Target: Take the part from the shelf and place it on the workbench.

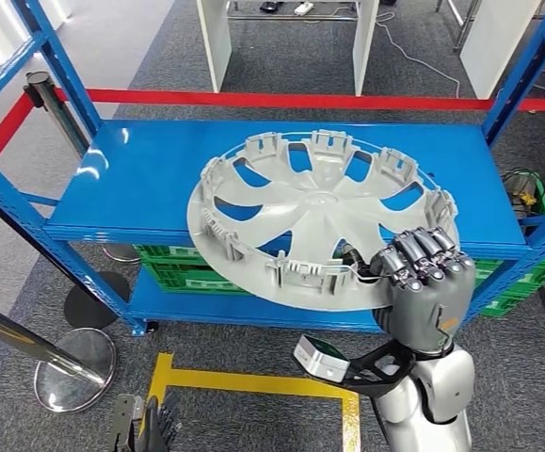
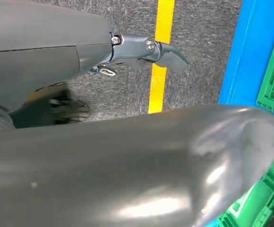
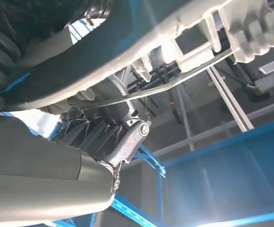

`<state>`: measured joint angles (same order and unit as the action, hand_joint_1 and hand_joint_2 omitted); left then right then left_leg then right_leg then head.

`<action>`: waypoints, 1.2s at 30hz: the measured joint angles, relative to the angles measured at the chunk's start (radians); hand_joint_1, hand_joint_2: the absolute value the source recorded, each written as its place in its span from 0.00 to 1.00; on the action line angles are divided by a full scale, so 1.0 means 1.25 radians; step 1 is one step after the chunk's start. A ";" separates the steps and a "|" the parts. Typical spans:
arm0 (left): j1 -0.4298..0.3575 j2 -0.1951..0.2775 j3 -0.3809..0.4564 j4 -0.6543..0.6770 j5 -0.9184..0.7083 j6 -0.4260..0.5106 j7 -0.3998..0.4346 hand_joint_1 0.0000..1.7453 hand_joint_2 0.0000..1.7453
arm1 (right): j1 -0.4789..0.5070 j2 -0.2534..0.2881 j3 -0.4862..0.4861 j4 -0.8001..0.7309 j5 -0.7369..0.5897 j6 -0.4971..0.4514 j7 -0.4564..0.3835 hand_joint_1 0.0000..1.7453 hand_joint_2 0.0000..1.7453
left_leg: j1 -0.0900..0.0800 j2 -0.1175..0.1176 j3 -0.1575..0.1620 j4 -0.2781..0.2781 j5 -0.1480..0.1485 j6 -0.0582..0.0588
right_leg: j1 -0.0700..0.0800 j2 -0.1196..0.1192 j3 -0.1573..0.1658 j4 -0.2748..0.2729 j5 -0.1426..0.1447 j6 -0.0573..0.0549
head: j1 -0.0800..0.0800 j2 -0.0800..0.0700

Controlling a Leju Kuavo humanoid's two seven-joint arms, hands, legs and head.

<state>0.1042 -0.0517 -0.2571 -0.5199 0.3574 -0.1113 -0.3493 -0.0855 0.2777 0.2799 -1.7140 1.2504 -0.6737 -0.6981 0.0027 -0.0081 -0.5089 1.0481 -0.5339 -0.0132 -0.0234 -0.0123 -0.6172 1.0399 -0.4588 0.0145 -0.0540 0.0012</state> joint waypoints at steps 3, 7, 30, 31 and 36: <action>-0.004 0.001 0.000 -0.006 0.000 0.006 0.009 0.00 0.00 | 0.000 0.000 0.006 -0.007 -0.007 0.000 0.000 1.00 1.00 | -0.006 -0.001 0.009 -0.037 0.008 0.014 | 0.000 -0.001 -0.006 -0.006 0.019 0.015 | 0.000 0.000; -0.012 0.001 0.001 -0.011 0.005 0.013 0.018 0.00 0.00 | 0.000 -0.003 0.011 -0.012 -0.011 0.000 0.000 1.00 1.00 | -0.002 0.004 -0.017 -0.048 0.040 0.037 | 0.000 0.005 -0.040 0.056 -0.049 0.028 | 0.004 0.000; -0.055 0.001 -0.002 0.043 0.021 0.021 0.078 0.00 0.00 | 0.024 -0.007 0.033 -0.065 -0.029 0.000 0.000 1.00 1.00 | 0.011 0.002 -0.019 0.036 0.013 -0.011 | 0.008 -0.002 -0.002 -0.024 0.016 -0.002 | 0.005 0.000; -0.059 0.001 -0.005 0.045 0.015 0.028 0.080 0.00 0.00 | 0.028 -0.007 0.030 -0.073 -0.025 0.000 0.000 1.00 1.00 | 0.009 0.001 0.007 -0.009 0.009 -0.008 | 0.009 -0.002 -0.009 -0.021 0.022 0.003 | 0.004 0.000; -0.068 0.001 -0.021 0.048 -0.002 0.051 0.098 0.00 0.00 | 0.043 -0.008 0.016 -0.099 -0.017 0.000 0.000 1.00 1.00 | 0.003 0.004 0.004 -0.051 0.022 0.024 | 0.004 0.001 -0.032 -0.006 0.018 0.029 | 0.005 0.000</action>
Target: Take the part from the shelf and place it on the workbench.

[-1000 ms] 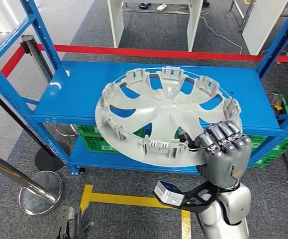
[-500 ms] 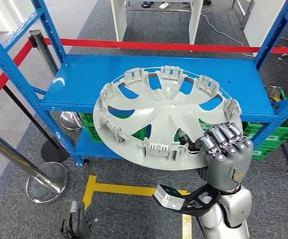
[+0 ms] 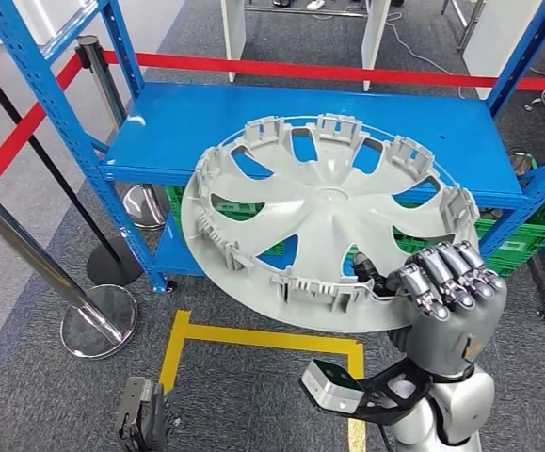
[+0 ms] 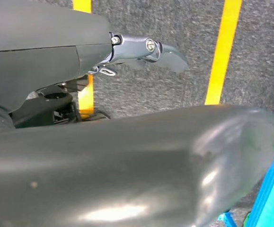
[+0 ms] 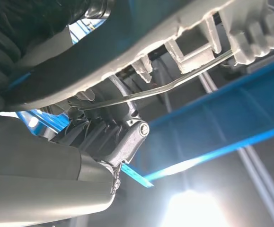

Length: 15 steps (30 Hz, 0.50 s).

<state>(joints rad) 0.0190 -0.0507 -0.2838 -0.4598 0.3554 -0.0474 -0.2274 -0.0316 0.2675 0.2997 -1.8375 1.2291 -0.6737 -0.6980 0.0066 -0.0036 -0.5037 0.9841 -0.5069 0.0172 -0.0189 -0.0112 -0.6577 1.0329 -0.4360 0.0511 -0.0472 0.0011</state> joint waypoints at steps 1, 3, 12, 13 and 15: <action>-0.001 0.001 -0.002 0.000 -0.001 0.001 0.003 0.00 0.00 | 0.003 0.000 -0.002 -0.003 0.001 0.000 0.000 1.00 1.00 | 0.000 0.002 -0.009 -0.001 0.009 0.006 | -0.001 0.003 -0.012 0.030 -0.032 0.002 | 0.002 0.000; -0.005 0.003 -0.006 0.002 -0.001 0.002 0.007 0.00 0.00 | 0.008 -0.001 -0.003 -0.006 0.006 0.000 0.000 1.00 1.00 | -0.004 0.003 -0.030 0.000 0.024 0.014 | 0.000 0.006 -0.039 0.130 -0.110 0.005 | 0.005 0.000; -0.008 0.006 -0.011 0.021 0.004 -0.003 0.010 0.00 0.00 | 0.028 0.000 -0.007 -0.019 0.017 0.000 0.000 1.00 1.00 | -0.018 0.001 -0.104 0.008 0.092 0.003 | 0.015 0.010 0.161 -0.051 -0.089 -0.020 | 0.005 0.000; -0.008 0.007 -0.011 0.023 0.004 -0.003 0.010 0.00 0.00 | 0.029 0.000 -0.007 -0.020 0.017 0.000 0.000 1.00 1.00 | -0.017 0.001 -0.106 0.007 0.099 -0.001 | 0.015 0.009 0.156 -0.058 -0.086 -0.022 | 0.005 0.000; -0.008 0.009 -0.012 0.026 0.006 -0.004 0.010 0.00 0.00 | 0.029 0.000 -0.007 -0.021 0.017 0.000 0.000 1.00 1.00 | -0.016 -0.001 -0.117 0.020 0.082 -0.010 | 0.012 0.005 0.145 -0.060 -0.070 -0.034 | 0.005 0.000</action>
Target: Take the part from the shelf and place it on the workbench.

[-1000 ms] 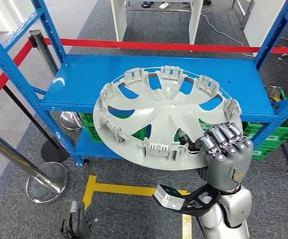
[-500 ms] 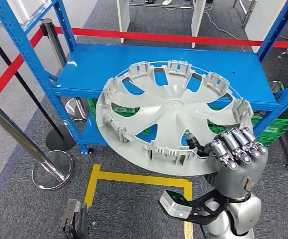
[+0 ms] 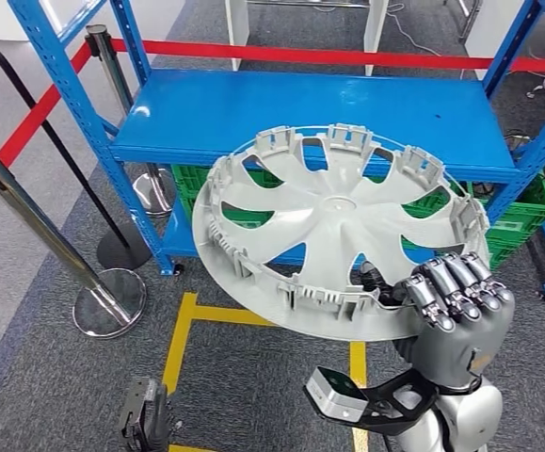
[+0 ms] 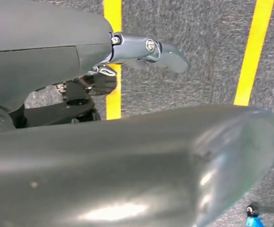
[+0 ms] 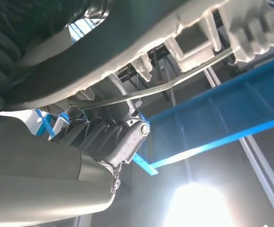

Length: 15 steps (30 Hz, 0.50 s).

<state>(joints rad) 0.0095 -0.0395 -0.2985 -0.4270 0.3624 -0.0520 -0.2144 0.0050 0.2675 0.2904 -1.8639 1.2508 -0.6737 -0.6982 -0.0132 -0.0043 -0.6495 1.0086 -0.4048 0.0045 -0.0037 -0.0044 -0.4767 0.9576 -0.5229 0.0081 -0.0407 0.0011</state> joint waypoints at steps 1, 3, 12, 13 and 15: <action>0.000 0.001 0.000 0.001 0.001 0.000 0.000 0.00 0.00 | 0.000 0.000 0.000 0.000 0.000 0.000 0.000 1.00 1.00 | 0.001 -0.001 -0.010 0.027 -0.029 -0.005 | -0.003 -0.002 -0.007 -0.001 0.009 -0.007 | -0.001 0.000; 0.000 0.002 0.000 0.003 0.002 0.000 0.000 0.00 0.00 | 0.001 0.001 0.000 -0.001 0.000 0.000 0.000 1.00 1.00 | 0.008 0.000 -0.038 0.126 -0.106 -0.016 | -0.004 -0.005 -0.024 0.003 0.022 -0.014 | -0.004 0.000; -0.013 0.002 -0.001 0.014 0.003 -0.008 -0.003 0.00 0.00 | 0.001 0.001 0.000 -0.003 0.012 0.000 0.000 1.00 1.00 | 0.017 -0.003 0.108 0.001 -0.088 -0.020 | -0.004 -0.008 -0.111 0.045 0.060 0.010 | -0.004 0.000; -0.014 0.002 -0.001 0.017 0.004 -0.009 -0.003 0.00 0.00 | 0.000 0.001 0.000 -0.003 0.011 0.000 0.000 1.00 1.00 | 0.016 -0.003 0.106 -0.006 -0.086 -0.015 | -0.005 -0.008 -0.114 0.044 0.067 0.015 | -0.004 0.000; -0.015 0.001 -0.001 0.021 0.004 -0.010 -0.004 0.00 0.00 | 0.000 0.001 -0.001 -0.003 0.009 0.000 0.000 1.00 1.00 | 0.017 -0.001 0.097 -0.012 -0.075 0.000 | -0.007 -0.004 -0.126 0.053 0.058 0.025 | -0.004 0.000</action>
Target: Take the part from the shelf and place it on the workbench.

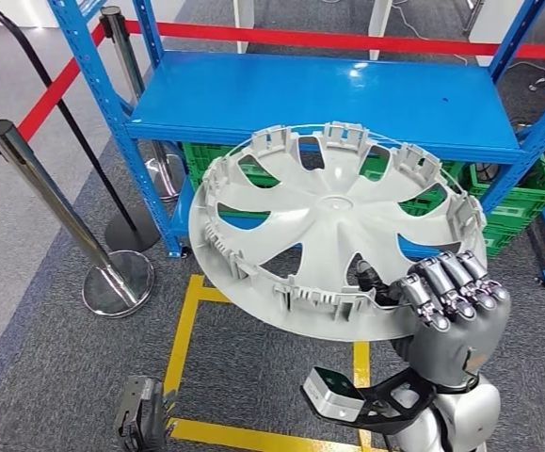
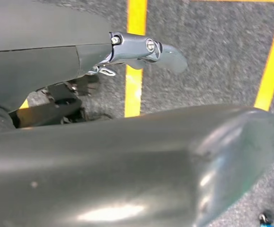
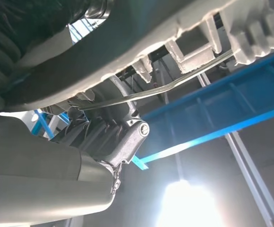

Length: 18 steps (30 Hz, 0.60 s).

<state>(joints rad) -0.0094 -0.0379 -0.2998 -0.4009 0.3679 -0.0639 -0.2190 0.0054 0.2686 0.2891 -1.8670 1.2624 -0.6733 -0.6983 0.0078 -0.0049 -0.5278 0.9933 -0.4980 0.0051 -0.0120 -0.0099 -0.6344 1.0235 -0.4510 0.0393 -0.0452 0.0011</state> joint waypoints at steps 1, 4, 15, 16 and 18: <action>-0.001 0.000 0.000 0.001 0.000 0.000 0.000 0.00 0.00 | 0.000 0.000 -0.001 0.000 -0.001 0.000 0.000 1.00 1.00 | 0.001 0.002 -0.006 -0.003 0.007 0.008 | 0.000 0.003 -0.010 0.022 -0.024 0.003 | 0.002 0.000; -0.009 -0.002 -0.001 0.002 -0.003 -0.001 0.000 0.00 0.00 | 0.000 0.000 -0.003 0.000 -0.004 0.000 0.000 1.00 1.00 | -0.001 0.003 -0.030 -0.003 0.027 0.020 | 0.001 0.006 -0.049 0.165 -0.128 0.006 | 0.007 0.000; -0.026 0.000 -0.012 0.002 -0.017 -0.001 0.010 0.00 0.00 | -0.016 0.000 -0.016 0.004 -0.005 0.000 0.000 1.00 1.00 | -0.008 0.000 -0.100 0.013 0.084 -0.008 | 0.005 0.006 0.130 -0.039 -0.067 -0.020 | 0.007 0.000; -0.026 0.001 -0.013 0.003 -0.017 -0.001 0.011 0.00 0.00 | -0.018 0.000 -0.018 0.005 -0.004 0.000 0.000 1.00 1.00 | -0.007 -0.001 -0.107 0.029 0.061 -0.012 | 0.003 0.004 0.122 -0.039 -0.058 -0.027 | 0.006 0.000; -0.027 0.002 -0.016 0.003 -0.017 -0.001 0.012 0.00 0.00 | -0.019 0.001 -0.021 0.006 -0.004 0.000 0.000 1.00 1.00 | -0.006 -0.001 -0.128 0.111 -0.021 -0.020 | 0.002 0.001 0.098 -0.036 -0.041 -0.037 | 0.004 0.000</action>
<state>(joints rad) -0.0432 -0.0352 -0.3199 -0.3972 0.3471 -0.0648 -0.2043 -0.0187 0.2693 0.2628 -1.8599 1.2579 -0.6733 -0.6981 0.0006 -0.0063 -0.6871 1.1314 -0.5248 -0.0194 -0.0091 -0.0085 -0.5113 0.9780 -0.5027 -0.0067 -0.0401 0.0011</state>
